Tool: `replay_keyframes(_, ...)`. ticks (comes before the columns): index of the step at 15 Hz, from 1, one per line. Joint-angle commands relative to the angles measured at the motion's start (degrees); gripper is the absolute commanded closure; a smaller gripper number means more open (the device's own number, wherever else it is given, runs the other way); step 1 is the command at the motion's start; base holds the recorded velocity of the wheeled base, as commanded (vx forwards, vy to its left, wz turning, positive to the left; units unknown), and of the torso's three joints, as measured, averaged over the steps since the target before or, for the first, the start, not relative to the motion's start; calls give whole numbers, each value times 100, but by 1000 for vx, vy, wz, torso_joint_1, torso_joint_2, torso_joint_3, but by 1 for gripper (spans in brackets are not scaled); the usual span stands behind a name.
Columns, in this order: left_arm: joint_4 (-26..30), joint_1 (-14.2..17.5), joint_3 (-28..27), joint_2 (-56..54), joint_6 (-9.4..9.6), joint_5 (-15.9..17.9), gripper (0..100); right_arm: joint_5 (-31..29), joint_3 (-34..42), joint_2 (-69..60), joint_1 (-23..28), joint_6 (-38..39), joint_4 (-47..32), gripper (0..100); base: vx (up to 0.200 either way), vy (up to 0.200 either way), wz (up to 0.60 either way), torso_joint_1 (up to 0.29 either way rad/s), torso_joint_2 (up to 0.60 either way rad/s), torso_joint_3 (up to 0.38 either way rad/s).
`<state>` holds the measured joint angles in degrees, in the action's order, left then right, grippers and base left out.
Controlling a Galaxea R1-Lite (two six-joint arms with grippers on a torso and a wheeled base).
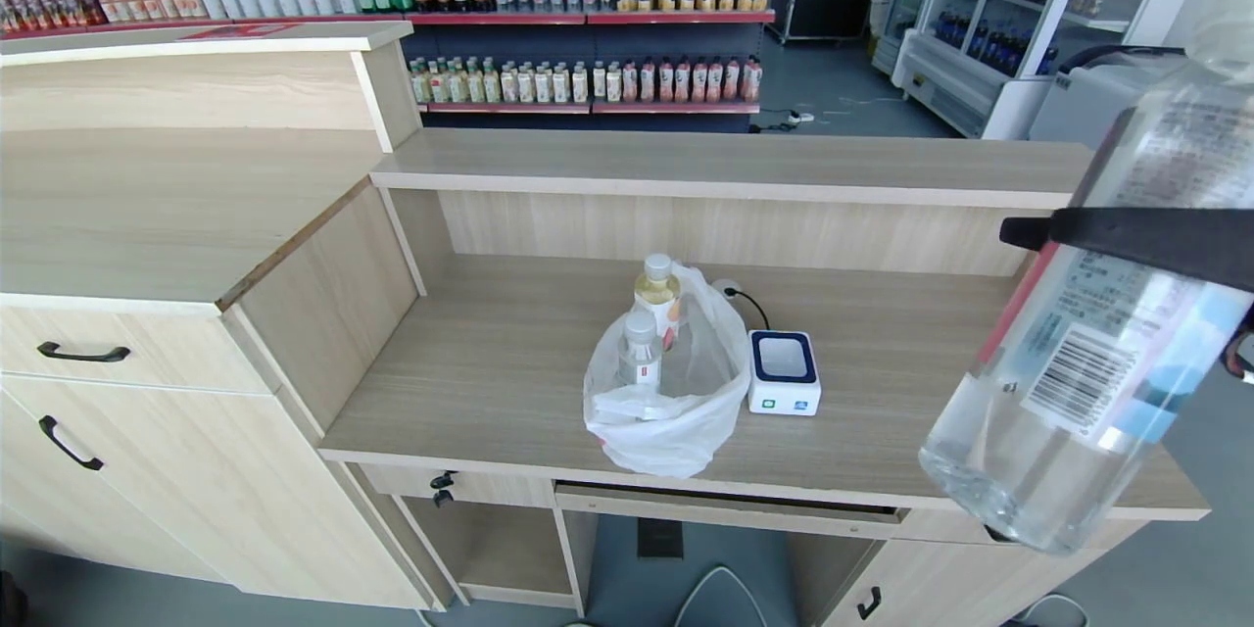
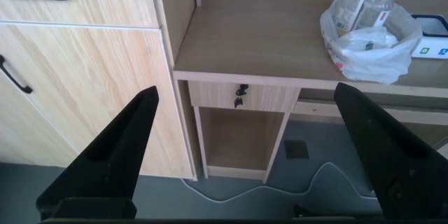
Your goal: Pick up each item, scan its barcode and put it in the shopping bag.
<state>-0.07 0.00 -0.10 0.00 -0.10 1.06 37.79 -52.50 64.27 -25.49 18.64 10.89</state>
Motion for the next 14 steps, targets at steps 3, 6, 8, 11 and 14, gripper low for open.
replay_keyframes(3,-1,0,1,0,-8,-1,0,246,39,-468,-53,-1,-535,100,0,0,0,0,0,0)
replay_keyframes(6,-1,0,1,0,1,-1,0,229,47,-494,-9,-1,-544,100,0,0,0,0,0,0)
replay_keyframes(8,-1,0,1,9,1,-1,0,229,21,-494,9,-9,-535,100,0,0,0,0,0,0)
replay_keyframes(11,-1,0,1,0,1,-1,0,229,21,-503,27,-9,-544,100,0,0,0,0,0,0)
replay_keyframes(14,-1,0,1,0,1,-1,0,229,65,-538,27,-27,-605,100,0,0,0,0,0,0)
